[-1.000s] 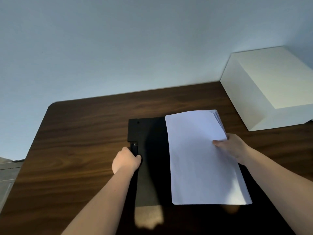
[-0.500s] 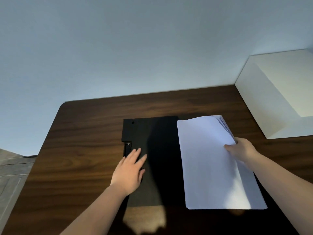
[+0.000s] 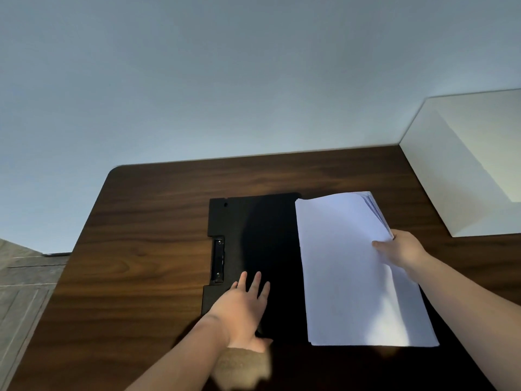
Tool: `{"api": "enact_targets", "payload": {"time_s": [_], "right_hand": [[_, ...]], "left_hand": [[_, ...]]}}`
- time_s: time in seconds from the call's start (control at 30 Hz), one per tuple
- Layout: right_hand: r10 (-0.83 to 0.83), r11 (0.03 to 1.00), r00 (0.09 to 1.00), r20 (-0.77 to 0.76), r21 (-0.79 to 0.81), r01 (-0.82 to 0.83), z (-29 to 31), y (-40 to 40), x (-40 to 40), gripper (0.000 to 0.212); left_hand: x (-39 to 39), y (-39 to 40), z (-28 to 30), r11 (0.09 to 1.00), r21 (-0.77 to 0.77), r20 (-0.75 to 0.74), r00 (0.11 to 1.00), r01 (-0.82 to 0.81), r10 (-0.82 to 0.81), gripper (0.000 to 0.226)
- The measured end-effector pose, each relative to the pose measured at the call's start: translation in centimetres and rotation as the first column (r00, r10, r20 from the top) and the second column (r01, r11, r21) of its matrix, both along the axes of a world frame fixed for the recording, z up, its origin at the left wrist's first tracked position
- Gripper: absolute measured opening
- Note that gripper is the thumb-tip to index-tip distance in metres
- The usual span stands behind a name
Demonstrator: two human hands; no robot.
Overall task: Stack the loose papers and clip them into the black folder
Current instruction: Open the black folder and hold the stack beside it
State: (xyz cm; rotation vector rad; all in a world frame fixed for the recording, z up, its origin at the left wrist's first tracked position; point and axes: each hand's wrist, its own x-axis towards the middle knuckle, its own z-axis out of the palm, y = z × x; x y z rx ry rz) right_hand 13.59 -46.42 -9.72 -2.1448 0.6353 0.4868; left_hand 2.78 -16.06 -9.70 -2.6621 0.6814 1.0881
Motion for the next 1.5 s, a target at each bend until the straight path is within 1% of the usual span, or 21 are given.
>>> {"api": "enact_targets", "payload": {"time_s": [0.13,0.2,0.3,0.4,0.53,0.6,0.67,0.77,0.87,0.9,0.97,1.03,1.1,1.13,1.2,1.23,1.27,1.33,1.37,1.43,1.5], "right_hand": [[-0.010,0.999,1.000,-0.005,0.034,0.010,0.2,0.2,-0.3,0.031],[-0.035,0.998,0.999,-0.004,0.051,0.035,0.2,0.1,-0.4,0.032],[-0.103,0.989,0.995,0.005,0.107,0.101,0.4,-0.4,-0.8,0.033],[-0.170,0.970,0.985,0.015,0.179,0.164,0.6,-1.2,-1.3,0.035],[-0.252,0.936,0.968,0.003,0.253,0.243,1.3,-2.3,-1.6,0.045],[-0.262,0.929,0.965,-0.001,0.270,0.253,1.7,-2.5,-1.6,0.045],[-0.261,0.929,0.965,0.008,0.274,0.249,1.9,-2.5,-1.6,0.043],[-0.243,0.941,0.970,0.019,0.249,0.230,1.9,-2.0,-1.5,0.041],[-0.221,0.951,0.975,0.007,0.225,0.214,1.5,-1.6,-1.5,0.041],[-0.215,0.953,0.977,0.004,0.217,0.209,1.3,-1.5,-1.6,0.041],[-0.206,0.959,0.978,0.008,0.200,0.201,1.0,-1.3,-1.6,0.040],[-0.204,0.963,0.979,0.013,0.183,0.198,0.6,-1.2,-1.7,0.039],[-0.198,0.965,0.980,0.009,0.180,0.193,0.3,-0.9,-1.7,0.039],[-0.196,0.965,0.980,0.009,0.179,0.192,0.1,-0.8,-1.7,0.039],[-0.195,0.964,0.981,0.010,0.184,0.190,-0.2,-0.6,-1.5,0.038],[-0.194,0.963,0.981,0.009,0.192,0.189,-0.2,-0.5,-1.5,0.038],[-0.194,0.962,0.981,0.008,0.197,0.189,-0.3,-0.4,-1.4,0.038],[-0.193,0.961,0.981,0.005,0.204,0.188,-0.6,-0.3,-1.2,0.038],[-0.194,0.959,0.981,0.005,0.210,0.188,-0.6,-0.2,-1.1,0.037],[-0.192,0.958,0.981,0.004,0.216,0.187,-0.7,0.0,-1.0,0.036],[-0.189,0.958,0.982,0.003,0.219,0.183,-0.9,0.0,-0.9,0.036]], "left_hand": [[0.3,-0.3,1.3,0.989,0.061,-0.056,0.990,0.136,-0.133,0.095],[0.0,-0.4,1.1,0.986,0.082,-0.082,0.987,0.146,-0.139,0.089],[-0.8,-0.7,0.5,0.979,0.108,-0.126,0.979,0.175,-0.161,0.073],[-1.6,-0.3,0.3,0.979,0.099,-0.089,0.982,0.176,-0.168,0.061],[-1.9,1.1,1.0,0.984,0.059,-0.008,0.986,0.169,-0.169,0.058],[-1.9,1.8,1.1,0.991,0.033,0.035,0.991,0.131,-0.132,0.058],[-1.9,2.4,0.6,0.999,0.008,0.064,0.997,0.036,-0.037,0.059],[-1.7,2.6,0.0,0.992,-0.027,0.066,0.990,-0.121,0.122,0.053],[-1.3,2.7,-0.4,0.976,-0.034,0.069,0.974,-0.213,0.215,0.052],[-1.1,3.0,-0.5,0.978,-0.029,0.073,0.976,-0.206,0.207,0.055],[-1.0,3.2,-0.7,0.991,-0.019,0.089,0.987,-0.136,0.137,0.059],[-0.9,3.0,-0.4,0.992,-0.067,0.167,0.979,-0.105,0.115,0.059],[-0.6,2.3,0.0,0.982,-0.133,0.230,0.960,-0.134,0.162,0.063],[-0.4,1.8,0.2,0.972,-0.157,0.238,0.949,-0.175,0.209,0.067],[0.1,0.5,0.2,0.933,-0.169,0.195,0.917,-0.318,0.348,0.078],[0.4,-0.4,0.1,0.898,-0.167,0.165,0.886,-0.408,0.433,0.084],[0.7,-1.2,-0.2,0.845,-0.174,0.136,0.838,-0.505,0.529,0.088],[1.5,-2.9,-0.6,0.695,-0.215,0.070,0.699,-0.686,0.712,0.091],[1.9,-3.6,-0.8,0.624,-0.229,0.043,0.633,-0.747,0.773,0.090],[3.1,-4.7,-0.8,0.528,-0.235,0.012,0.541,-0.816,0.841,0.089],[4.1,-5.5,-0.9,0.486,-0.214,0.000,0.497,-0.848,0.868,0.093]]}}
